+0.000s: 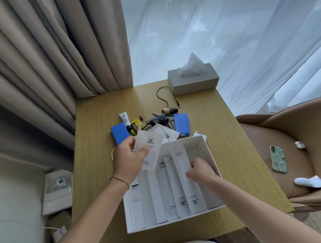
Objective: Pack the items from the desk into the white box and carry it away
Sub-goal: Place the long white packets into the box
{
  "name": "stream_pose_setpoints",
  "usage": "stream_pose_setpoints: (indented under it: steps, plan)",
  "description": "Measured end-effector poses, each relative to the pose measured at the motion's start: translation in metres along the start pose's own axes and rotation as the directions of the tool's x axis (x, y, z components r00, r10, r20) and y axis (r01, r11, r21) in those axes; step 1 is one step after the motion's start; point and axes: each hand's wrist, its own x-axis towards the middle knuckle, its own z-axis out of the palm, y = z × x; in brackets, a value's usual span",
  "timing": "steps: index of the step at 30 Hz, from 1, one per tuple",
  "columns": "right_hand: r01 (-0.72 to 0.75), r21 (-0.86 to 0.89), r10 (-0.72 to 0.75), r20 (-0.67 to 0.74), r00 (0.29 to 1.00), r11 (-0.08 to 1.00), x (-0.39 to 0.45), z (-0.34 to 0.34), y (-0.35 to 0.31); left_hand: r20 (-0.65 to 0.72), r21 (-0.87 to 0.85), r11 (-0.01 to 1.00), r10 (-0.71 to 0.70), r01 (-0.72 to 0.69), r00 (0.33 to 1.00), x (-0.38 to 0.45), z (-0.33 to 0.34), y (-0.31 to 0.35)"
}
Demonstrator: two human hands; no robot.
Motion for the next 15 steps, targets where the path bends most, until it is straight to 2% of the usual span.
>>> stream_pose_setpoints:
  steps: [1,3,6,8,11,13,15]
  plan:
    - [0.002,-0.063,-0.002,-0.01,1.0,0.998,0.001,0.002,0.0,0.02,-0.014,1.0,-0.022,0.022,1.0,-0.004,0.002,-0.005]
    - [0.024,-0.297,-0.034,-0.029,0.999,0.955,0.002,0.006,-0.003,0.049,-0.013,0.997,-0.071,0.071,0.996,-0.01,0.005,-0.016]
    - [0.058,-0.684,-0.107,-0.03,0.994,0.727,0.0,0.013,-0.006,0.073,0.011,0.993,-0.118,0.118,0.99,-0.016,0.008,-0.032]
    - [0.057,-0.817,-0.125,-0.019,0.992,0.574,0.002,0.013,-0.009,0.084,0.028,0.99,-0.137,0.135,0.987,-0.021,0.009,-0.04]
    - [0.133,-0.868,-0.249,0.011,0.969,0.479,0.008,0.015,-0.013,0.095,0.062,0.985,-0.168,0.163,0.981,-0.027,0.011,-0.051]
    - [0.246,-0.81,-0.353,0.052,0.934,0.533,0.012,0.022,-0.011,0.115,0.082,0.98,-0.189,0.18,0.975,-0.03,0.013,-0.056]
    - [0.305,-0.727,-0.373,0.072,0.925,0.616,0.014,0.029,-0.009,0.126,0.108,0.974,-0.213,0.2,0.969,-0.031,0.015,-0.06]
